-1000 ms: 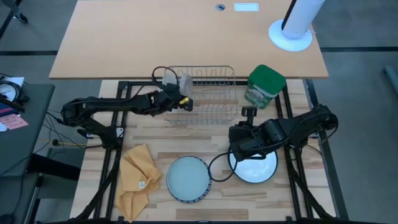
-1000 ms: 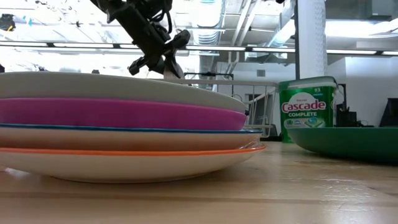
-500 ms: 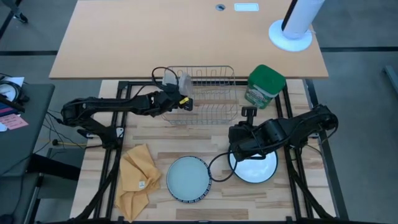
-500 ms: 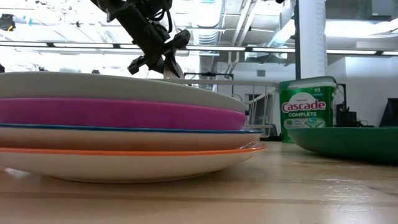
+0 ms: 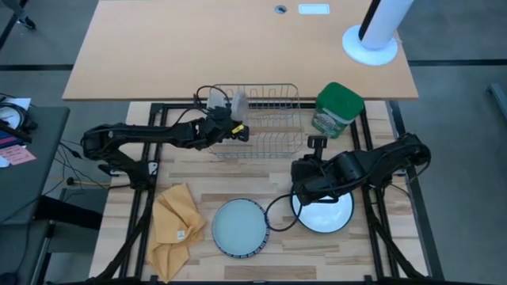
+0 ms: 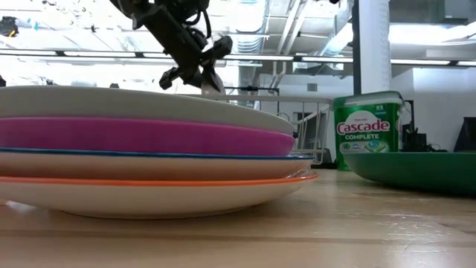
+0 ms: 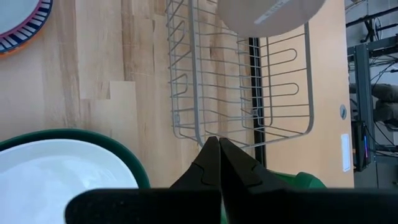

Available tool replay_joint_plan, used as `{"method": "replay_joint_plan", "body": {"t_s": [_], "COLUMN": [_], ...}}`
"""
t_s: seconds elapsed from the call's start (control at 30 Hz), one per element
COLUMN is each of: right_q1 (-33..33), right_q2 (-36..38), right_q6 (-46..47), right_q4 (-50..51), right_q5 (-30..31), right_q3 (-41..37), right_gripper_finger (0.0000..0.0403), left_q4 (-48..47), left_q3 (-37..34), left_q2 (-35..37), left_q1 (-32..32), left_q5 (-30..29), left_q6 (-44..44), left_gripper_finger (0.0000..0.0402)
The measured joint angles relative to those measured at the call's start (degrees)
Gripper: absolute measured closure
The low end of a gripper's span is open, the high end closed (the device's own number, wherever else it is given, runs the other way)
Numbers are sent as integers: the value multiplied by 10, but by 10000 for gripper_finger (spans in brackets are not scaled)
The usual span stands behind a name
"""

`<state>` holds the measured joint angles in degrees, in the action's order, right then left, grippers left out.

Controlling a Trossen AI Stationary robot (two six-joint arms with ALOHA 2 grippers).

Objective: Sort dishes
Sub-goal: Put the gray plate into the dish rack

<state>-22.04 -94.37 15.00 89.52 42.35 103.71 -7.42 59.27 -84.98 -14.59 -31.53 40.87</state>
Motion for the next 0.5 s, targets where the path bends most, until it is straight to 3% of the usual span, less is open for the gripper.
{"method": "replay_joint_plan", "body": {"t_s": [0.5], "right_q1": [0], "right_q2": [0], "right_q6": [0], "right_q4": [0], "right_q5": [1], "right_q3": [0], "right_gripper_finger": [403], "left_q4": [47], "left_q3": [0], "left_q2": [-81], "left_q1": [-2], "left_q5": [12], "left_q6": [25], "left_gripper_finger": [339]}}
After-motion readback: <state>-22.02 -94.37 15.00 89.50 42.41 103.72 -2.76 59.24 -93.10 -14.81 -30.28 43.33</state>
